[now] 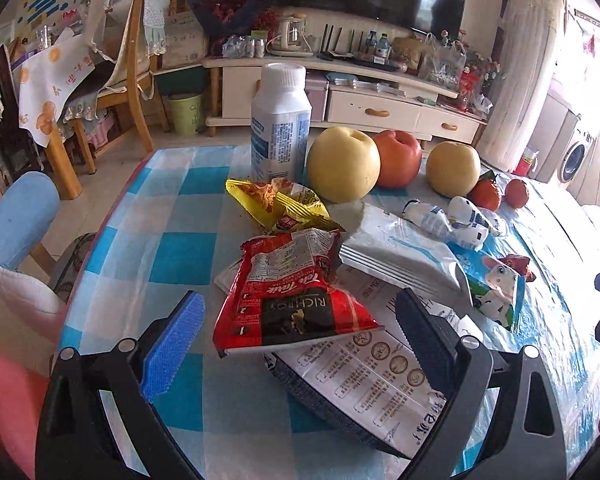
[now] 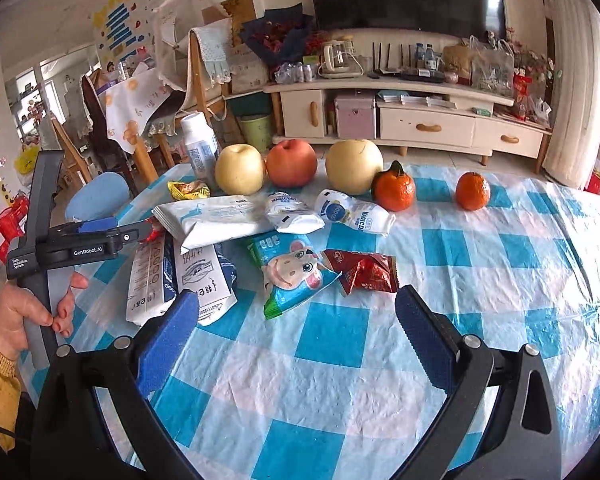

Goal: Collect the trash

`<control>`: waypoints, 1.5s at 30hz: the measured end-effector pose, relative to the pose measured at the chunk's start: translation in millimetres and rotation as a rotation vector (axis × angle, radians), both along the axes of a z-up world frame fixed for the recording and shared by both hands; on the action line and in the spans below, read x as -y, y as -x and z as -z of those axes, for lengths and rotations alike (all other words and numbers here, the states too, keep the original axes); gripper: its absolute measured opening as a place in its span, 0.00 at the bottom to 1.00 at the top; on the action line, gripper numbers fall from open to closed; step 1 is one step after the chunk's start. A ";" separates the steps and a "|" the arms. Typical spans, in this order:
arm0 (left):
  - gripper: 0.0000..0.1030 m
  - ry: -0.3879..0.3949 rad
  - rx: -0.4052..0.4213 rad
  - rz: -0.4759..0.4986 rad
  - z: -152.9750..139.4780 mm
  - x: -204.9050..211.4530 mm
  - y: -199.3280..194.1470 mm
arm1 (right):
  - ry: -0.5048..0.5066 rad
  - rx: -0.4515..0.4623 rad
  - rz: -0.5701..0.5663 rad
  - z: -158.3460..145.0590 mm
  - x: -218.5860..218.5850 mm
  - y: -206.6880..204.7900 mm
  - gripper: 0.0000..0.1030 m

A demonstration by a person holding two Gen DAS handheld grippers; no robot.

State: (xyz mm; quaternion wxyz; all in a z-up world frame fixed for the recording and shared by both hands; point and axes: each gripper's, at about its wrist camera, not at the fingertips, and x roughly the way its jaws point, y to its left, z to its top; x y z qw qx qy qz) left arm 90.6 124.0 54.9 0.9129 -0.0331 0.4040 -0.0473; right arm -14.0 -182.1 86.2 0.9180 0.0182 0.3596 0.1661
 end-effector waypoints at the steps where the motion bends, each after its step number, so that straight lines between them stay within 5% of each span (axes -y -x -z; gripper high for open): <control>1: 0.92 -0.002 -0.005 -0.003 1.7 0.4 -3.3 | 0.010 -0.005 0.000 2.2 1.0 -3.3 0.96; 7: 0.91 -0.011 -0.017 -0.014 9.6 0.8 -16.0 | 0.032 -0.039 0.026 16.4 14.0 -26.4 0.96; 10: 0.76 -0.019 -0.023 -0.020 11.7 2.3 -20.6 | 0.020 -0.068 0.065 27.8 25.6 -41.1 0.96; 17: 0.64 -0.057 -0.009 0.003 11.4 13.3 -16.9 | 0.009 -0.103 0.087 46.6 29.0 -70.0 0.96; 26: 0.60 -0.005 -0.028 0.117 8.0 28.0 11.4 | -0.032 -0.130 0.103 62.8 35.6 -97.6 0.93; 28: 0.60 0.004 -0.031 0.159 8.8 34.6 20.7 | -0.063 -0.148 0.085 65.4 34.3 -100.6 0.75; 36: 0.60 0.078 -0.071 0.293 10.0 56.5 53.5 | -0.090 -0.199 -0.054 62.5 13.1 -89.9 0.58; 41: 0.61 0.076 -0.079 0.281 12.8 53.6 53.2 | -0.001 -0.177 -0.150 58.5 -8.8 -73.5 0.59; 45: 0.68 0.088 -0.086 0.247 16.5 49.2 47.2 | 0.020 -0.144 -0.130 56.6 -10.1 -75.0 0.76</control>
